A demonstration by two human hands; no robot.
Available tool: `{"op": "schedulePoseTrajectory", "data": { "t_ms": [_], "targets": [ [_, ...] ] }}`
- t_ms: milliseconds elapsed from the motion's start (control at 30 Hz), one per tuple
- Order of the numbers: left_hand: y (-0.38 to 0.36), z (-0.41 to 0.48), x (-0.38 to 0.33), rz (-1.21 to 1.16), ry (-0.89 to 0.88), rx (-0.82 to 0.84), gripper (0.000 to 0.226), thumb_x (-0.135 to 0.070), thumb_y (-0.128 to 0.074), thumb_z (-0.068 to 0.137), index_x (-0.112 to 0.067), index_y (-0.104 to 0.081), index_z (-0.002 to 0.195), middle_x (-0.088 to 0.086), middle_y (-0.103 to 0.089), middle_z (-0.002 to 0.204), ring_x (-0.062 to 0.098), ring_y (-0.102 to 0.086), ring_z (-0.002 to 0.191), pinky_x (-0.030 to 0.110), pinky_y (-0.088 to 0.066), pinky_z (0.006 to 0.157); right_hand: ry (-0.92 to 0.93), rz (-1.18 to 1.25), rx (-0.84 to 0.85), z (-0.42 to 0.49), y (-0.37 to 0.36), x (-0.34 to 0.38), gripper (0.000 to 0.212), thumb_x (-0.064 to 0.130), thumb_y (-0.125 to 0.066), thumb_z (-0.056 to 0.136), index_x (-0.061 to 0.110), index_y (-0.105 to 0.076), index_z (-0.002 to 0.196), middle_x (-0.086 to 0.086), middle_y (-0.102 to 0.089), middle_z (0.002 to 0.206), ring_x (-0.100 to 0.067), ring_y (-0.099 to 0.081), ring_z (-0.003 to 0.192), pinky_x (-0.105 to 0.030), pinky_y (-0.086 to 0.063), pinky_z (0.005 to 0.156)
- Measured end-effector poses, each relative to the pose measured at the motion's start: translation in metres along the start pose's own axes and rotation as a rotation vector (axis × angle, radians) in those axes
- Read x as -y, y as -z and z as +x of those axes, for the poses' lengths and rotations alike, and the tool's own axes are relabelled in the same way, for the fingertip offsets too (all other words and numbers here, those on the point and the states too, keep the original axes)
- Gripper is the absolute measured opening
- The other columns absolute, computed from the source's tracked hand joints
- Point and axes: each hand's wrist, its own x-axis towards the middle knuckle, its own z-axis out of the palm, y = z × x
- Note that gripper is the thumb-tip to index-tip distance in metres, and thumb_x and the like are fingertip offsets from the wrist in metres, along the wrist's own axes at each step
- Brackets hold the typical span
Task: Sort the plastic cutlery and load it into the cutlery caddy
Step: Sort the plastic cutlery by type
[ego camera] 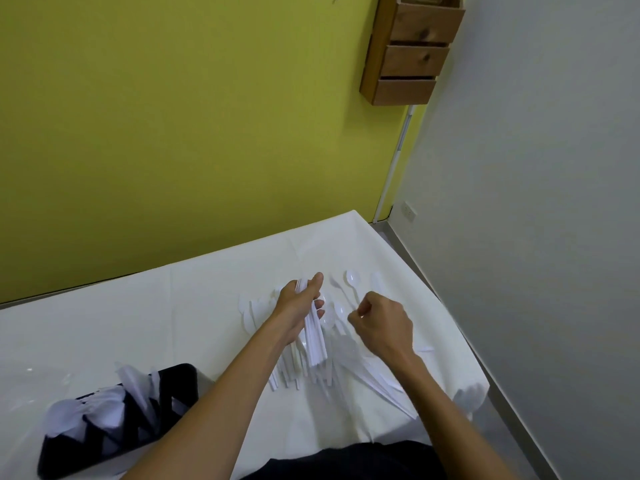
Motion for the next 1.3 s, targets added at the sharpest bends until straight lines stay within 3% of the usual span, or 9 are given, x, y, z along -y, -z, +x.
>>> {"op": "schedulePoseTrajectory", "data": {
  "t_ms": [100,267,367,467,600,767,934,1134,1300],
  "targets": [
    [0.002,-0.003,0.000,0.115,-0.031,-0.073,0.071,-0.055,-0.070,0.084,-0.008,-0.050,0.132,0.007,-0.066,0.107,0.023,-0.067,0.090,0.036,-0.057,0.085,0.164,-0.020,0.036,-0.028,-0.010,0.026,0.007,0.023,-0.060,0.081,0.018,-0.059,0.076,0.004,-0.065,0.074,-0.018,-0.059,0.070,-0.029,-0.043,0.059],
    [0.015,-0.010,-0.001,0.043,-0.126,-0.291,0.022,-0.023,-0.053,0.099,-0.007,-0.057,0.113,0.010,-0.066,0.097,0.015,-0.065,0.070,0.027,-0.051,0.060,0.182,0.201,0.087,-0.044,-0.019,0.038,0.016,0.036,-0.064,0.089,0.022,-0.061,0.080,0.009,-0.066,0.075,-0.008,-0.061,0.070,-0.021,-0.042,0.059],
    [0.026,-0.019,-0.006,-0.164,-0.190,-0.374,0.016,-0.022,-0.057,0.099,-0.006,-0.057,0.097,0.011,-0.060,0.083,0.015,-0.060,0.057,0.033,-0.058,0.065,-0.029,0.527,0.097,-0.050,-0.022,0.039,0.026,0.038,-0.058,0.094,0.017,-0.061,0.080,0.005,-0.065,0.074,-0.011,-0.062,0.072,-0.024,-0.045,0.065],
    [0.025,-0.037,-0.013,-0.267,-0.285,-0.397,0.021,-0.026,-0.054,0.102,-0.006,-0.054,0.097,0.008,-0.058,0.074,0.015,-0.061,0.054,0.038,-0.061,0.072,-0.397,0.924,0.219,-0.053,-0.027,0.052,0.025,0.028,-0.050,0.098,0.007,-0.064,0.099,-0.012,-0.068,0.098,-0.024,-0.064,0.086,-0.035,-0.051,0.075],
    [0.020,-0.067,-0.006,-0.288,-0.371,-0.388,0.024,-0.030,-0.052,0.102,-0.011,-0.050,0.087,0.003,-0.058,0.065,0.020,-0.063,0.057,0.038,-0.057,0.070,-0.665,1.323,0.346,-0.060,-0.026,0.094,0.022,0.009,-0.041,0.098,0.005,-0.062,0.104,-0.010,-0.071,0.092,-0.027,-0.064,0.093,-0.038,-0.048,0.090],
    [0.045,-0.104,-0.022,-0.350,-0.457,-0.404,0.025,-0.030,-0.053,0.102,-0.014,-0.048,0.082,-0.011,-0.053,0.048,0.015,-0.058,0.053,0.039,-0.054,0.073,-0.650,1.366,0.337,-0.082,-0.034,0.120,0.039,-0.002,-0.035,0.090,-0.004,-0.060,0.120,-0.018,-0.068,0.109,-0.031,-0.065,0.099,-0.047,-0.051,0.102],
    [0.082,-0.144,-0.020,-0.208,-0.584,-0.380,0.022,-0.032,-0.054,0.101,-0.016,-0.053,0.086,-0.010,-0.057,0.054,0.015,-0.061,0.058,0.045,-0.055,0.073,-0.577,1.374,0.429,-0.109,-0.038,0.163,0.035,-0.009,-0.027,0.094,0.001,-0.058,0.079,-0.013,-0.063,0.076,-0.022,-0.061,0.071,-0.030,-0.049,0.060],
    [0.137,-0.173,-0.023,-0.293,-0.706,-0.430,0.013,-0.022,-0.054,0.103,-0.016,-0.053,0.090,-0.001,-0.054,0.065,0.017,-0.055,0.056,0.039,-0.051,0.063,-0.264,1.215,0.509,-0.128,-0.063,0.197,0.026,0.002,-0.045,0.092,-0.001,-0.071,0.097,-0.017,-0.073,0.102,-0.025,-0.072,0.093,-0.036,-0.058,0.075],
    [0.185,-0.200,-0.025,-0.289,-0.778,-0.576,0.016,-0.019,-0.051,0.104,-0.015,-0.050,0.089,-0.013,-0.052,0.057,0.012,-0.052,0.054,0.036,-0.050,0.066,0.069,0.777,0.210,-0.147,-0.082,0.206,0.014,0.024,-0.054,0.094,0.017,-0.066,0.094,0.006,-0.069,0.094,-0.011,-0.064,0.088,-0.027,-0.049,0.076]
  ]
}}
